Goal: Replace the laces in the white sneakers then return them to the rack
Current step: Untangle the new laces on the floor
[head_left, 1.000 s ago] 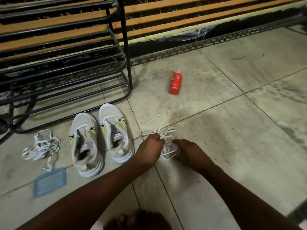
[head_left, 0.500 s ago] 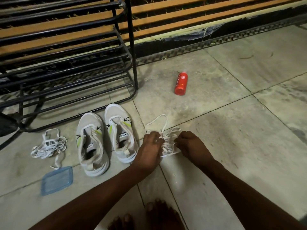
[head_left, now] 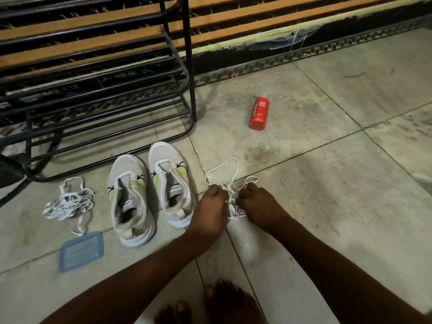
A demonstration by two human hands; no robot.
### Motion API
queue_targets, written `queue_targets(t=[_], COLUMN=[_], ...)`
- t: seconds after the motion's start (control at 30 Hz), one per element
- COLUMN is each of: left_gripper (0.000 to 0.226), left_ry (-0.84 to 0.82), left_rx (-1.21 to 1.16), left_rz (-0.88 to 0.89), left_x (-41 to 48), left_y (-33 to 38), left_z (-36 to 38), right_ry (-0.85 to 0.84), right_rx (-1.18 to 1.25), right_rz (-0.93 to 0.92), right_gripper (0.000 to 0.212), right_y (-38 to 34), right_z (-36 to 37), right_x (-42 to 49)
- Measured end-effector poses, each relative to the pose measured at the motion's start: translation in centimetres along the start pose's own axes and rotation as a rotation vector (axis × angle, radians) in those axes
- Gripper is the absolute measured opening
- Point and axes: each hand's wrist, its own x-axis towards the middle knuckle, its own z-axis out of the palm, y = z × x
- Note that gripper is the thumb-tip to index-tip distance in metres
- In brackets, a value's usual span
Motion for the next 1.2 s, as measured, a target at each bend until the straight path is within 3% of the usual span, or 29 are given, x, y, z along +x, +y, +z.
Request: queue_targets(t=[0.1,0.27,0.37,0.47,0.57,0.67,0.8,0.87,0.93,1.03,1.13,1.2], left_gripper=[0.013,0.023,0.027,0.030,0.038,0.026,0.018,0.016,0.014,0.014,0.016,0.013], left_ry=[-0.067,-0.241,-0.205,-0.132,-0.152,-0.130,-0.132,-0.134,-0.092,0.015,0.012,0.000], left_rx=[0.025,0.206,0.214,0.248,0.239,0.193,0.115,0.088,0.111,0.207,0.103,0.050], left_rz=[0.025,0.142,0.275,0.371,0.314,0.293,0.258,0.221,0.186,0.123,0.052,0.033], left_x=[0.0,-0.3,-0.5,-0.6,-0.6,-0.5,-0.3,-0.3,-0.4,-0.5,-0.5,-0.4], left_y=[0.1,-0.3,-0.4,-0.5,-0.7,-0.5,-0.5,-0.4,-0.3,-0.3,-0.6,-0.8], left_z=[0.4,1.2,1.4,1.5,1.3,1.0,0.7,0.6,0.7,1.3,1.8,2.0], right_ry=[0.062,0.254,0.383,0.354,0.290,0.274,0.403,0.362,0.214,0.086,0.045,0.011], right_rx=[0.130,0.378,0.378,0.381,0.434,0.531,0.592,0.645,0.643,0.604,0.553,0.510], right_rz=[-0.004,0.147,0.255,0.324,0.293,0.247,0.309,0.430,0.520,0.600,0.602,0.582], right_gripper=[0.025,0.014,0.023,0.025,0.027,0.022,0.026,0.026,0.028,0.045,0.066,0.065], right_y=[0.6,1.3,2.3,3.1,3.2,2.9,2.7,3.0,3.3,3.0,2.1,1.5], right_z=[-0.1,-0.4,-0.1,-0.1,-0.5,-1.1,-1.5,-1.6,-1.5,-1.4,-1.6,-1.8], right_x=[-0.6,-1.5,-1.4,-0.6,0.5,1.1,1.3,1.7,2.6,4.4,6.2,7.0])
